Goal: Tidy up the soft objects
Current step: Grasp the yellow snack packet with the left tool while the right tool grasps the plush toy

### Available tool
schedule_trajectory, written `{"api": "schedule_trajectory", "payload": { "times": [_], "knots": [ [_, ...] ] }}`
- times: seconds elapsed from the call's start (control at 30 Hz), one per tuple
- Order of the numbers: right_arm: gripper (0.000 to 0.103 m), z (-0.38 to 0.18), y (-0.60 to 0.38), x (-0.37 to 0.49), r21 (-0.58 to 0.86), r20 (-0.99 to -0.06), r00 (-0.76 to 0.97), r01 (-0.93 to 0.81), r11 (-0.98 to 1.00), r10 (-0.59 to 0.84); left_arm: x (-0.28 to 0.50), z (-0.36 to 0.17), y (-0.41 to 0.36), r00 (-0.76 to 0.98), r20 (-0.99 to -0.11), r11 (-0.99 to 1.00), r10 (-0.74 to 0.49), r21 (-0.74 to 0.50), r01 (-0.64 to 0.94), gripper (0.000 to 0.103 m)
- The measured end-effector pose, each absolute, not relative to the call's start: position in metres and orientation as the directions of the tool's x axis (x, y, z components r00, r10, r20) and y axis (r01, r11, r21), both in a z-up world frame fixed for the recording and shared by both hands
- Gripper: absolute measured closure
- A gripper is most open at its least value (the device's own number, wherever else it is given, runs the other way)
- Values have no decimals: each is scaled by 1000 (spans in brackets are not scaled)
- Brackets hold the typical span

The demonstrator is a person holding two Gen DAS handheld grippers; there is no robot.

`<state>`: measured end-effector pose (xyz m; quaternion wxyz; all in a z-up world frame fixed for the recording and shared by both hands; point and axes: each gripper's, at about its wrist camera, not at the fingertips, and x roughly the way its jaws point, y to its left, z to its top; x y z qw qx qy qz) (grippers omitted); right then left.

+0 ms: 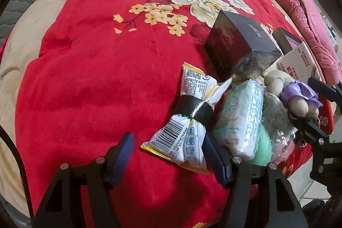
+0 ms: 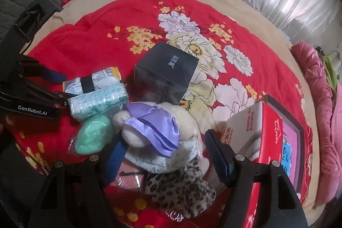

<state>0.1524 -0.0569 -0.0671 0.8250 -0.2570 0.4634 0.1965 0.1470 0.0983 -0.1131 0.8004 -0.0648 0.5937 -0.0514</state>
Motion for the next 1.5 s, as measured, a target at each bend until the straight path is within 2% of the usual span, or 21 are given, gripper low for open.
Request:
{"api": "schedule_trajectory", "payload": {
  "times": [0.3,0.7,0.83,0.87,1.13,1.5],
  "knots": [
    [73,-74,-48,164,-230,-855,501,-598,768,134,162,-115,93,281,-944,984,-175,-179,12,37],
    [77,-57,-83,172,-29,-833,487,-513,858,264,186,-123,86,269,-944,979,-190,-204,-23,39],
    [77,-48,-90,167,-15,-821,505,-487,873,267,189,-123,83,283,-934,972,-219,-234,-18,60],
    [77,-46,-91,166,-11,-817,509,-481,876,269,189,-124,82,285,-932,971,-222,-238,-19,61],
    [77,-32,-104,162,50,-793,531,-431,901,298,180,-117,95,322,-905,945,-279,-318,-74,64],
    [77,-8,-117,149,87,-763,566,-390,917,313,147,-70,89,397,-885,957,-245,-287,-50,64]
  ]
}}
